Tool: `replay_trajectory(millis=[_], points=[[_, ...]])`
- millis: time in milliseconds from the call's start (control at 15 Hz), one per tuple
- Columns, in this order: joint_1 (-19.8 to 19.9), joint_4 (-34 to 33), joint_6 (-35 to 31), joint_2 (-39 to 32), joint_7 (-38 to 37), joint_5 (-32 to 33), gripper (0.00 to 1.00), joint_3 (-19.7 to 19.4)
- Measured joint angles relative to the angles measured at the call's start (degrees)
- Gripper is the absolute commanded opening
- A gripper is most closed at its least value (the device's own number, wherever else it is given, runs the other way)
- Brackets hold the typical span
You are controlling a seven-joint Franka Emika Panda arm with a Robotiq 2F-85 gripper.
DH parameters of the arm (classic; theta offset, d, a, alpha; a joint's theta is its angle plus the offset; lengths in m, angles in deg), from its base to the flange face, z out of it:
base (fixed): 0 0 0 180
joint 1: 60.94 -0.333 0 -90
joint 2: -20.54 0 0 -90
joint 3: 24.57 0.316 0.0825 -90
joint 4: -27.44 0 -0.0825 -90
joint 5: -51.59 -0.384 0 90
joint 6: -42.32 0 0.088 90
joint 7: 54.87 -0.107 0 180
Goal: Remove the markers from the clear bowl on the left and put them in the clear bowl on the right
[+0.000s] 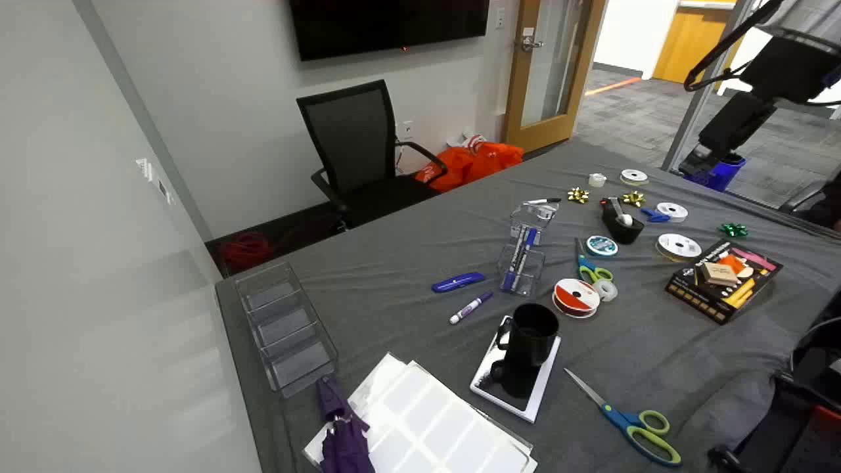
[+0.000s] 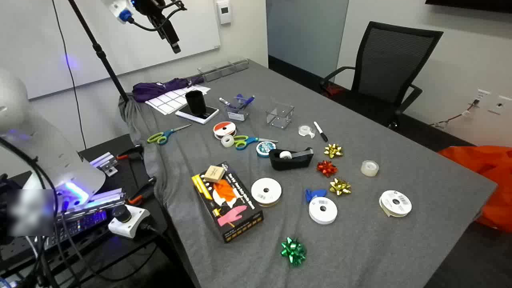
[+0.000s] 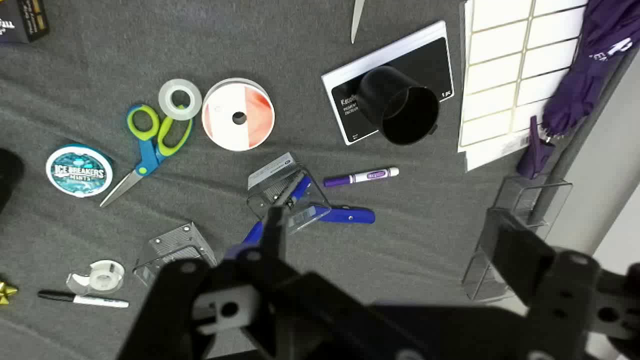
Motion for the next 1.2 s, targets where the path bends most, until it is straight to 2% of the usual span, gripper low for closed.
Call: replay_trajectory(millis=[800,933,1200], points=[[0.1,0.0,0.0,0.0,-0.4,0.0,1.00,0.2],[0.2,0.2,-1.9,-0.7,-3.4,0.1,1.00,1.7],[1.4,0.1,-10.1,-6.1,-16.1,1.7,1.00,7.2]])
